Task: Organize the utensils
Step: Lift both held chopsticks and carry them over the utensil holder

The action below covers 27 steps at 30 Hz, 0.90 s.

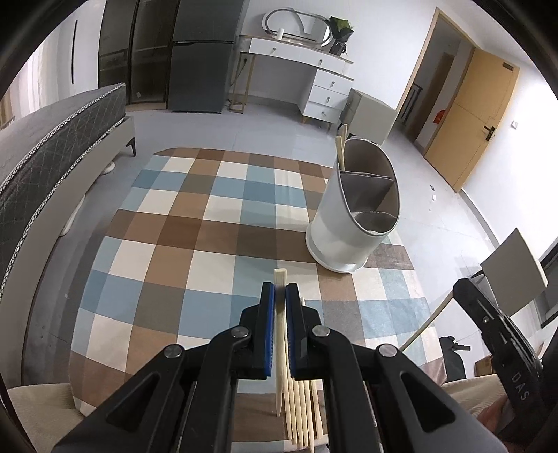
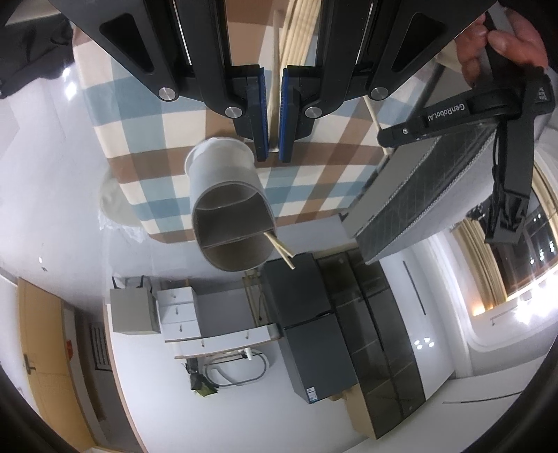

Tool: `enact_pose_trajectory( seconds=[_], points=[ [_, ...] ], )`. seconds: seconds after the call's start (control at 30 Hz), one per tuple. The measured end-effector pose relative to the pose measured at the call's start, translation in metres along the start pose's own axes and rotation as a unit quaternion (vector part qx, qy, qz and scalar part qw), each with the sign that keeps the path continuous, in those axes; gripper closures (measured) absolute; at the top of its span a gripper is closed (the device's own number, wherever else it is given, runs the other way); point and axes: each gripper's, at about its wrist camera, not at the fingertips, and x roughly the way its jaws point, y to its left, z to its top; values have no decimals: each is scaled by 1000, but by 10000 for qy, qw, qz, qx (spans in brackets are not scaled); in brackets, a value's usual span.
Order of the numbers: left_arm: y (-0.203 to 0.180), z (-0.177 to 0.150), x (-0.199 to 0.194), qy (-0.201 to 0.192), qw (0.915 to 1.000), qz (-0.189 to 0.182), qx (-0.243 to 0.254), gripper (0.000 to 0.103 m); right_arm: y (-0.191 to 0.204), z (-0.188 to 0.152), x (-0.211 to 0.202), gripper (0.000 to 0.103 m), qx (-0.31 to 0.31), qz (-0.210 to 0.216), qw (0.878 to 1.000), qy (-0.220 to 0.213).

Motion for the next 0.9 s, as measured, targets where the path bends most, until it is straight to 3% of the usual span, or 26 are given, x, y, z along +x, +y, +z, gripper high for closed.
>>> enact_pose_trajectory(
  seconds=[0.47, 0.67, 0.9],
  points=[
    [-10, 17, 3, 354, 9990, -194, 180, 101, 0, 10, -6, 98, 5, -11, 9997, -235],
    [-26, 38, -8, 337, 9980, -450, 290, 101, -11, 23, -5, 98, 163, -62, 9995, -268],
    [-41, 79, -19, 124, 9949, -992, 97, 102, -23, 53, -4, 98, 18, -89, 9990, -445]
  ],
)
